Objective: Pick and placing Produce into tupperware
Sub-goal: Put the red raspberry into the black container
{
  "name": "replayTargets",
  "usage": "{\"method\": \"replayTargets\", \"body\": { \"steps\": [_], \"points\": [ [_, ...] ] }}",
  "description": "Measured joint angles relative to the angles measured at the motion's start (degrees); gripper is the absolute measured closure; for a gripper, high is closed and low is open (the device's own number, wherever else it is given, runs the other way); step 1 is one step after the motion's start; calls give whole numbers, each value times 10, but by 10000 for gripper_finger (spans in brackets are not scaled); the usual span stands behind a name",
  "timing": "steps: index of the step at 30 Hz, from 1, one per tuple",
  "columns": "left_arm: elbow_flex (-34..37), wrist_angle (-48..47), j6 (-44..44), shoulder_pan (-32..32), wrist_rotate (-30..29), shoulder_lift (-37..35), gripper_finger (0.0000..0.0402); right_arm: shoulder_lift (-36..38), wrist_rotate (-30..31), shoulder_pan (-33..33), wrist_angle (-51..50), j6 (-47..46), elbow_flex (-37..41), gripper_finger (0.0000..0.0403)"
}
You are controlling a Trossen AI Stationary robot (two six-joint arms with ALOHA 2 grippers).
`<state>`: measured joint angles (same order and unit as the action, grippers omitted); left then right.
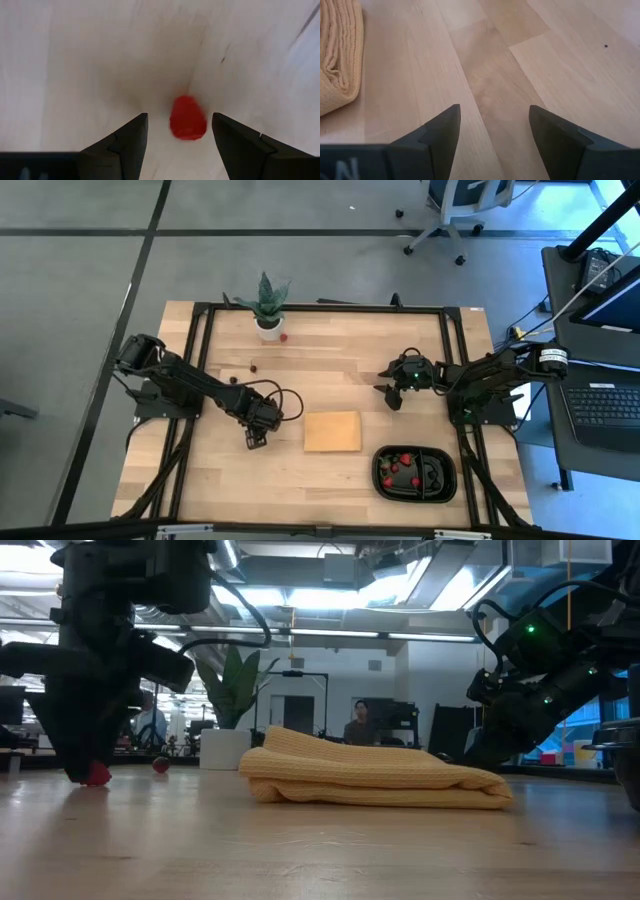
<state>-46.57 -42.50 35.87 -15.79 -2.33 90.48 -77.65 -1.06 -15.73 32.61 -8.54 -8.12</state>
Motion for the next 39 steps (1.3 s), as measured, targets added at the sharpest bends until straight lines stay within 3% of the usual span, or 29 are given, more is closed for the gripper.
{"method": "replayTargets", "body": {
  "steps": [15,31,39],
  "points": [
    [-2,9,-7,2,0,34,191,0,0,0,6,0,0,166],
    [-1,18,-20,1,0,34,297,0,0,0,6,0,0,166],
    [-3,17,-19,1,-1,35,302,0,0,0,6,0,0,166]
  ]
}}
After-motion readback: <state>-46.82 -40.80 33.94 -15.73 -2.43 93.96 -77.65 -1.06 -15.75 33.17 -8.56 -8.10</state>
